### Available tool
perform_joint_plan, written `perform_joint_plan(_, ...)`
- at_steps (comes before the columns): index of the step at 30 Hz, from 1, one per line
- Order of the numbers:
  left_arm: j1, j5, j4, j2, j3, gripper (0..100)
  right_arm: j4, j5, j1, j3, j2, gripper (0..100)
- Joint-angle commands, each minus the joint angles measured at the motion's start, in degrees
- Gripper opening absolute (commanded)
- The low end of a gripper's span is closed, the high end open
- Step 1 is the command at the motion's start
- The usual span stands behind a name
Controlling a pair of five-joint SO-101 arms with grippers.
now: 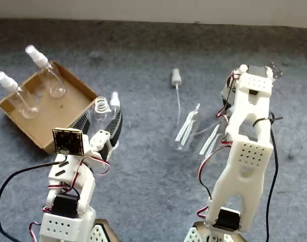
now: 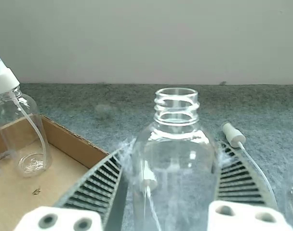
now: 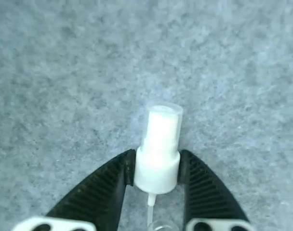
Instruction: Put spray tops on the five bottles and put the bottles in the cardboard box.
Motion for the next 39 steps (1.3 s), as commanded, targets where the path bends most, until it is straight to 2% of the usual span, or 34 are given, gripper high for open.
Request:
perform_joint_plan(1, -0.4, 0.3, 0.2, -0.3, 1.1, 15, 0.1, -0.1, 1.7, -3.4, -1.2, 0.2)
perform_joint_plan(7, 0.0, 0.3, 0.2, -0.3, 1.1, 15, 4.9, -0.1, 2.6, -14.0, -1.2, 0.5)
perform_joint_plan(17, 8.4, -0.1, 0.2, -0.3, 1.1, 15, 18.2, 1.1, -2.8, -42.0, -1.1, 0.5)
perform_joint_plan(19, 9.6, -0.1, 0.3, -0.3, 1.1, 15, 18.8, 7.2, -4.6, -46.7, -1.1, 0.5)
perform_joint_plan(22, 9.9, -0.2, 1.1, -0.4, 1.1, 15, 18.9, 20.2, -6.4, -52.1, -1.1, 0.5)
perform_joint_plan(24, 9.9, -0.2, 1.6, -0.4, 1.1, 15, 18.9, 25.4, -7.3, -54.7, -1.1, 0.5)
perform_joint_plan(30, 10.0, -0.2, 1.5, -0.5, 1.1, 15, 18.9, 24.6, -7.5, -58.4, -3.4, 0.5)
perform_joint_plan(39, 9.8, -0.2, 1.7, -0.5, -0.1, 15, 18.9, 24.7, -10.8, -58.2, -18.2, 0.5)
